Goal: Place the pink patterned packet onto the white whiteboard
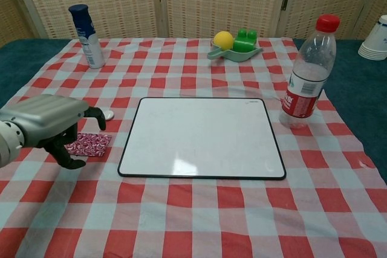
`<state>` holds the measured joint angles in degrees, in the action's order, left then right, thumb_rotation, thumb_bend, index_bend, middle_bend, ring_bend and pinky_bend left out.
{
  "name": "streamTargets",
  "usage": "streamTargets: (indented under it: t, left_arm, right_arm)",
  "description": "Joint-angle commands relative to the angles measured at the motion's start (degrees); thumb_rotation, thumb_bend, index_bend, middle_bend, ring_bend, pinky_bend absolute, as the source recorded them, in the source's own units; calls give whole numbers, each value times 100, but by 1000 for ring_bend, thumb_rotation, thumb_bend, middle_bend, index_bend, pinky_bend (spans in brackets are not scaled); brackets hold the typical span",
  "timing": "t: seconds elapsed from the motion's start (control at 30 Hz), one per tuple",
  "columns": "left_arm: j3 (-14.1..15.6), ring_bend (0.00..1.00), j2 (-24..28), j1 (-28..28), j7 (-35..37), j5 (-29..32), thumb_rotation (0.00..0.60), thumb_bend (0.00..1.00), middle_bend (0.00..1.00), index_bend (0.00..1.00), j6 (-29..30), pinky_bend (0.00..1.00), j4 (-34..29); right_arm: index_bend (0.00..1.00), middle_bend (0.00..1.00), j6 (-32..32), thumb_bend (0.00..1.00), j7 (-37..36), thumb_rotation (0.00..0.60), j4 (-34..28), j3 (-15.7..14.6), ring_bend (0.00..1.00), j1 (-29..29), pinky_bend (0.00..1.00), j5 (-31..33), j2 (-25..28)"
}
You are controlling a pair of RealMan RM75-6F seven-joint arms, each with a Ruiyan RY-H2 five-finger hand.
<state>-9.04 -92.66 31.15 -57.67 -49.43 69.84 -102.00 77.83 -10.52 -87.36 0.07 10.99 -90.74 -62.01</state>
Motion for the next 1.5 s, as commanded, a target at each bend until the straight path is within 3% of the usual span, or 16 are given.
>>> streamTargets:
  t: [0.03,0.67,1.5]
  left_arm:
    - [26,1000,-81,71,39,-4,600,241,1000,302,34,1000,118]
    - [370,1000,-125,254,214,-315,600,240,1000,302,94,1000,856]
    - [306,1000,-215,486,399,115,600,240,1000,292,-246,1000,1331]
  right_arm:
    - [37,140,7,211,-9,600,1,1,30,-3,74,-3,5]
    - [37,140,-11,212,16,600,4,18,30,4,74,32,-9]
    - [37,140,-52,212,16,600,42,51,29,19,74,102,-31]
